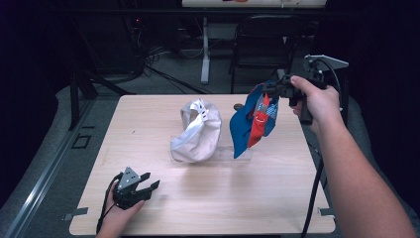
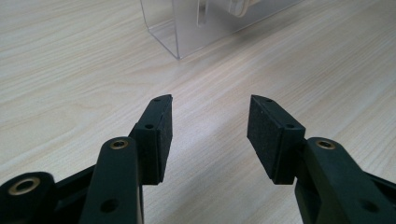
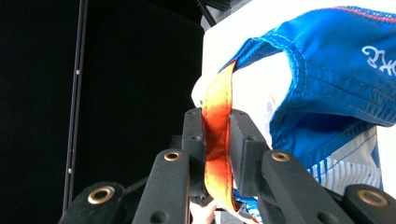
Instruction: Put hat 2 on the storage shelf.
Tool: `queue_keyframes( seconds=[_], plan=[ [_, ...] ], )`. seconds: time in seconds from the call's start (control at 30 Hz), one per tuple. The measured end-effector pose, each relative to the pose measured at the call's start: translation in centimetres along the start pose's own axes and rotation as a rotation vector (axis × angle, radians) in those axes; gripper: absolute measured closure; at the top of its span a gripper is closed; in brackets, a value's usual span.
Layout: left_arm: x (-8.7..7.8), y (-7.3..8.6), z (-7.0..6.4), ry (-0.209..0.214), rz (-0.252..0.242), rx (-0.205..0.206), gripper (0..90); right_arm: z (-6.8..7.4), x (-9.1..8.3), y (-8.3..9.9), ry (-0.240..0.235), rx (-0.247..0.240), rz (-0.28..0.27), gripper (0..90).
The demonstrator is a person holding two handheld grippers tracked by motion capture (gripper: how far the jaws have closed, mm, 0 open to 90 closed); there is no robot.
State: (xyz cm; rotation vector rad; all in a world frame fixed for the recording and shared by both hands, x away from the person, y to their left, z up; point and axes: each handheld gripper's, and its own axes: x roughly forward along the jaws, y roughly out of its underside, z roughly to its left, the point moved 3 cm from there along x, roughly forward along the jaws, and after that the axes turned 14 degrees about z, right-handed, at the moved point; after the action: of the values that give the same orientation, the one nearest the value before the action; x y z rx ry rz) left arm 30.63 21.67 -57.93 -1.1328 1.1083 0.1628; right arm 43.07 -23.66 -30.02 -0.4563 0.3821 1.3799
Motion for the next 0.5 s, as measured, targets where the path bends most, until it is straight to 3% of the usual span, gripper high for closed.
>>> queue_keyframes(
  seconds=[0.3,0.5],
  plan=[
    [-0.1,0.0,0.1,0.002,-0.002,0.004,50.9,-0.3,1.8,-1.7,0.059,0.019,-0.001,78.3],
    [-0.1,0.0,0.2,0.003,-0.004,-0.004,50.9,-0.8,2.8,-2.0,0.062,0.029,0.003,78.3]
  ],
)
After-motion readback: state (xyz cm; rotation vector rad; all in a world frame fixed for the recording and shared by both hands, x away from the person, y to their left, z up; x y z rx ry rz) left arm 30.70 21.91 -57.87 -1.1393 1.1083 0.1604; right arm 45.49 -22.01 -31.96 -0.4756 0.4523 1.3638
